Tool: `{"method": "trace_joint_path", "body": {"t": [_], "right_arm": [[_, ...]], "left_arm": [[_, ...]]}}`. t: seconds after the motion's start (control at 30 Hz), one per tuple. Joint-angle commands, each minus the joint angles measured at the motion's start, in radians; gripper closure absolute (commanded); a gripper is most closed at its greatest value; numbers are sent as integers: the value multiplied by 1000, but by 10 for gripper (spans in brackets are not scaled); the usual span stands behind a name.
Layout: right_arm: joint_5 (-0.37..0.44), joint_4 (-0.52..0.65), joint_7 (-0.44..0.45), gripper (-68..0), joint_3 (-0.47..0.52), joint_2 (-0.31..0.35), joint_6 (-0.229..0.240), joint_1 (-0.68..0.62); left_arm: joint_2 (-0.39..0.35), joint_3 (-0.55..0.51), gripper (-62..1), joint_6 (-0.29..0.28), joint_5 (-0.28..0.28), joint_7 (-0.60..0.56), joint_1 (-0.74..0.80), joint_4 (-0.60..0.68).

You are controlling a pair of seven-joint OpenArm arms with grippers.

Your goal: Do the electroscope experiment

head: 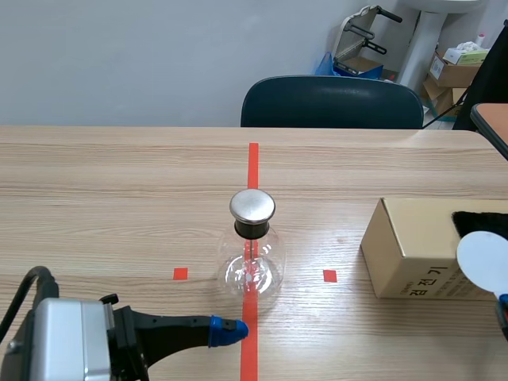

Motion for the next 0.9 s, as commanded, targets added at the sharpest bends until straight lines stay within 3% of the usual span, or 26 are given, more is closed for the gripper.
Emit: {"method": "trace_joint_path", "body": {"t": [0.0,0.07,0.17,0.23,0.37,0.4,0.57,0.6,0.7,0.77,0.87], "right_arm": [[20,12,-162,-8,9,9,-46,0],[-3,12,-226,-8,9,12,-46,0],[-31,31,-38,-8,2,20,-46,5],[-29,50,-12,-8,-6,19,-46,6],[-13,59,-250,-8,-5,14,-46,3],[-15,60,-259,-8,-5,14,-46,3],[-35,75,-49,-8,-5,17,-46,6],[-33,75,-57,-8,-5,16,-46,6],[-24,75,-230,-8,-5,11,-46,0],[-31,75,-263,-8,-5,12,-46,0],[-42,76,-93,-8,-5,17,-46,3]], "left_arm": [[95,-17,-302,93,-33,37,-64,-6],[95,-17,-302,93,-33,37,-72,-13],[95,-17,-302,92,-33,36,-77,-14],[95,-17,-302,92,-33,36,-80,-14],[96,-17,-302,92,-33,35,-80,-14],[96,-17,-302,92,-33,35,-80,-14],[95,-17,-302,93,-33,35,-80,-14],[95,-17,-302,92,-33,35,-80,-14],[95,-17,-302,85,-33,35,-80,-14],[95,-17,-302,84,-33,35,-80,-14],[92,-17,-302,84,-33,35,-80,-14]]}}
